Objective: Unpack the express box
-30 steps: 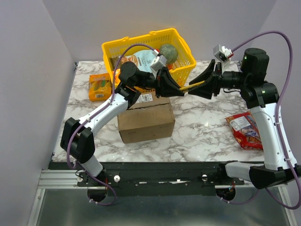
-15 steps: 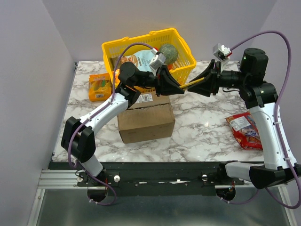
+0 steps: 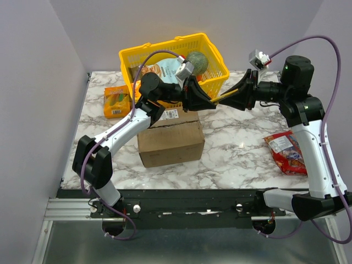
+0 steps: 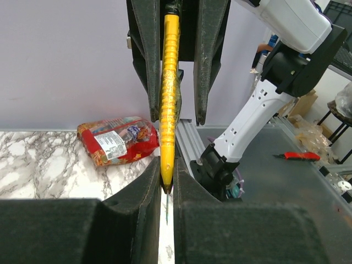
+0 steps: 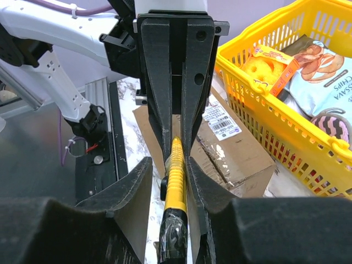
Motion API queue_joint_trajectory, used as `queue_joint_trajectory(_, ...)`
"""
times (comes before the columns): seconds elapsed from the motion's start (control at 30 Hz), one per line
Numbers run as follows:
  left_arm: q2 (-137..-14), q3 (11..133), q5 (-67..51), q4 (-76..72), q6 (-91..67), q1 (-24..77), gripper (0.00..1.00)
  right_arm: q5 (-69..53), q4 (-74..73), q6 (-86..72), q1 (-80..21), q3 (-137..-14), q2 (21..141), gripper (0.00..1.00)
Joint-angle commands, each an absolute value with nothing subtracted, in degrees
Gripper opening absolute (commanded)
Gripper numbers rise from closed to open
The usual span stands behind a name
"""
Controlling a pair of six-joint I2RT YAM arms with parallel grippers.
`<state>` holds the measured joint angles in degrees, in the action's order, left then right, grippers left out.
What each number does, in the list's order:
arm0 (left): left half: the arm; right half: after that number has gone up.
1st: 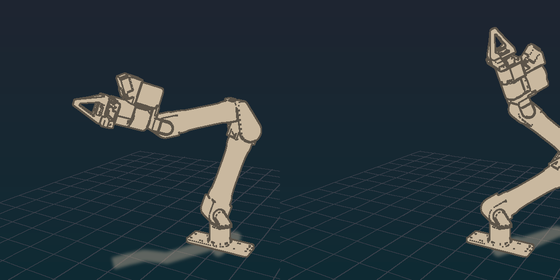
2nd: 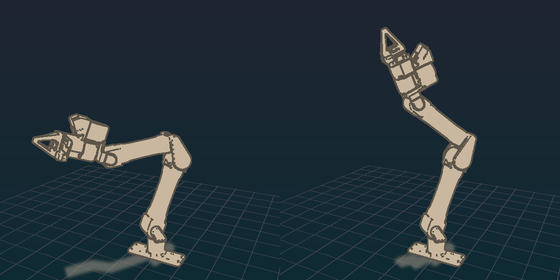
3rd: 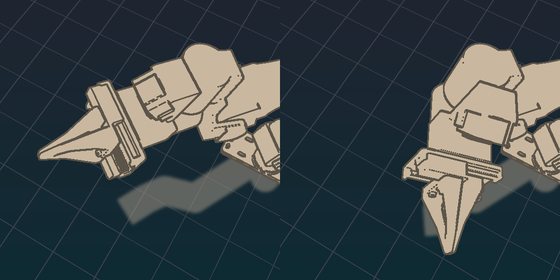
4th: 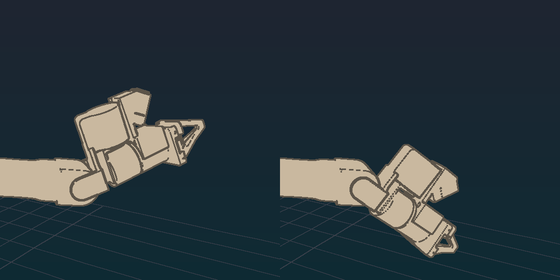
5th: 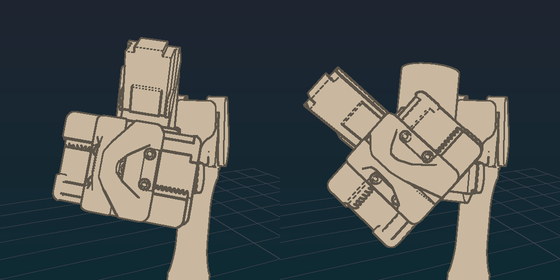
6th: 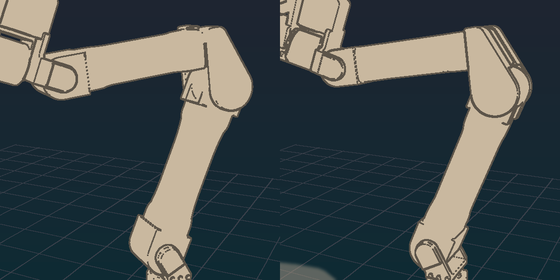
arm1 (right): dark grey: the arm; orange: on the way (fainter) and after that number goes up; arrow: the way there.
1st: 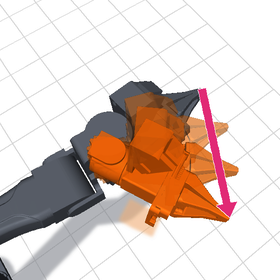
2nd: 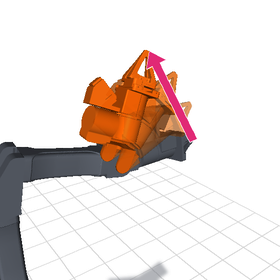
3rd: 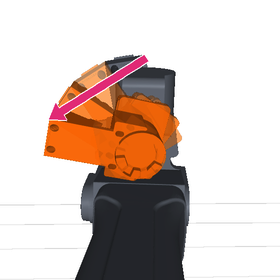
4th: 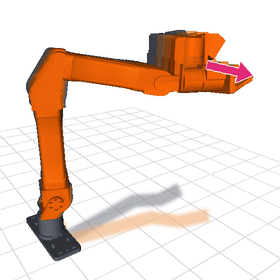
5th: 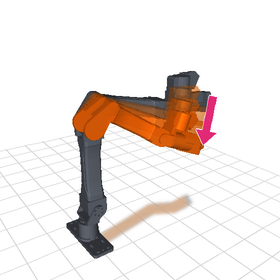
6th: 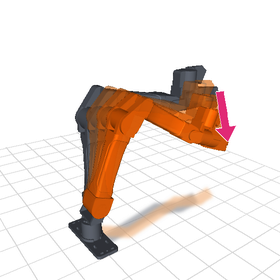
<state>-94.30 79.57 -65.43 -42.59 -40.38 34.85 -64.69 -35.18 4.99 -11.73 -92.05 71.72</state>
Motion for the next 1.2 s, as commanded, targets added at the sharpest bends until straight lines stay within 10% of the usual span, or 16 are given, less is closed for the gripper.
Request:
queue_joint_trajectory(0.0,-94.48,80.07,-63.63,-43.77,-40.34,34.89,0.0,-63.72,-35.16,6.06,-13.1,-91.41,71.9,0.3)
queue_joint_trajectory(0.13,-94.4,80.16,-61.89,-41.5,-38.77,34.89,0.0,-61.45,-35.68,5.72,-13.1,-90.27,71.81,0.02)
queue_joint_trajectory(0.23,-93.26,80.07,-57.85,-30.71,-31.22,33.84,0.27,-52.96,-35.24,1.77,-12.75,-88.95,71.11,0.0)
queue_joint_trajectory(0.4,-88.77,80.77,-39.23,1.27,-4.31,32.43,0.44,-49.65,-30.86,-12.63,-4.59,-84.91,71.36,0.0)
queue_joint_trajectory(0.63,-90.26,83.58,-21.63,19.77,15.82,32.87,0.46,-58.81,-21.62,-22.42,2.11,-75.24,72.08,0.0)
queue_joint_trajectory(1.17,-95.45,83.5,-28.26,31.8,19.77,29.8,0.42,-55.54,-22.41,-18.29,2.02,-66.01,65.92,0.01)
